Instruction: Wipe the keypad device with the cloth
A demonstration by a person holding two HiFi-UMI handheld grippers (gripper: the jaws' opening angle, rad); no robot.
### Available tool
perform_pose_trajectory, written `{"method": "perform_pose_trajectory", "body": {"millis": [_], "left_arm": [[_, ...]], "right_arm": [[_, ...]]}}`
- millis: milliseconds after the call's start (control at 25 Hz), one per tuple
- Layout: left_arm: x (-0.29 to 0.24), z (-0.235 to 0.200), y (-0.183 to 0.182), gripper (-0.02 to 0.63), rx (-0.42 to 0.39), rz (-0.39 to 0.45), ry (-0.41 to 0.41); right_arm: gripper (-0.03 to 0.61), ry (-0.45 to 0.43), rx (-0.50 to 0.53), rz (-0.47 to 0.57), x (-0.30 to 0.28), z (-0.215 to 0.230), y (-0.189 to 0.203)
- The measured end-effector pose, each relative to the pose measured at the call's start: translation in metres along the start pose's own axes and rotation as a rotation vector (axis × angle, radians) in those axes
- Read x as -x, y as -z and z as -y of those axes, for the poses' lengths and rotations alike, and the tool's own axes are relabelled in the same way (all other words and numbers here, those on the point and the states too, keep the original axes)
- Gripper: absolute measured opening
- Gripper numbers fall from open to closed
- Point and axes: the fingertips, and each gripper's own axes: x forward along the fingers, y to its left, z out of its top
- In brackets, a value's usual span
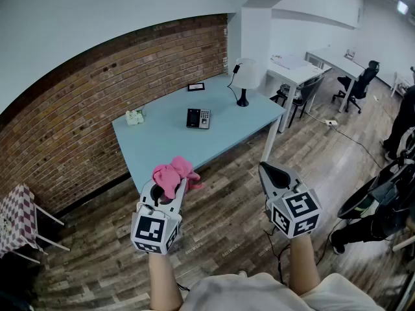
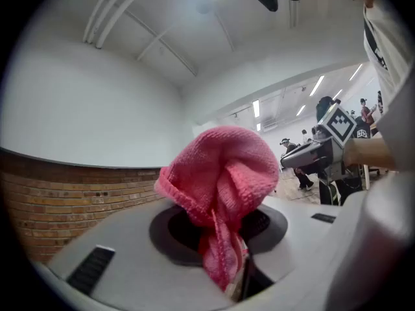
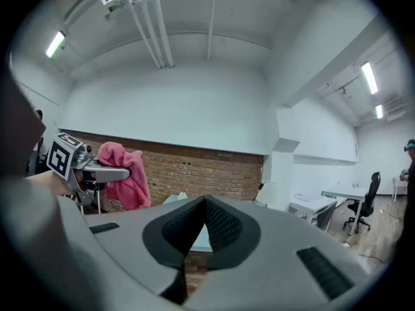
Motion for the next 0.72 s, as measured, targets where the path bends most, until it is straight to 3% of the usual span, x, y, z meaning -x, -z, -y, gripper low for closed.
{"method": "perform_pose_trajectory", "body": {"millis": [160, 400, 720], "left_arm": [[-0.009, 0.006, -0.001, 0.140, -0.017, -0.007, 0.014], [-0.019, 0.022, -0.001, 0.140, -0.035, -0.030, 0.026], [-0.022, 0.051, 0.007, 0.140, -0.039, -0.066, 0.001]], "right_arm": [[0.018, -0.008, 0.008, -0.018, -0.005, 0.003, 0.005], [0.020, -0.044, -0.074, -0.006, -0.008, 0.017, 0.008], [0.020, -0.153, -0.083, 0.003, -0.002, 0.021, 0.019]]}}
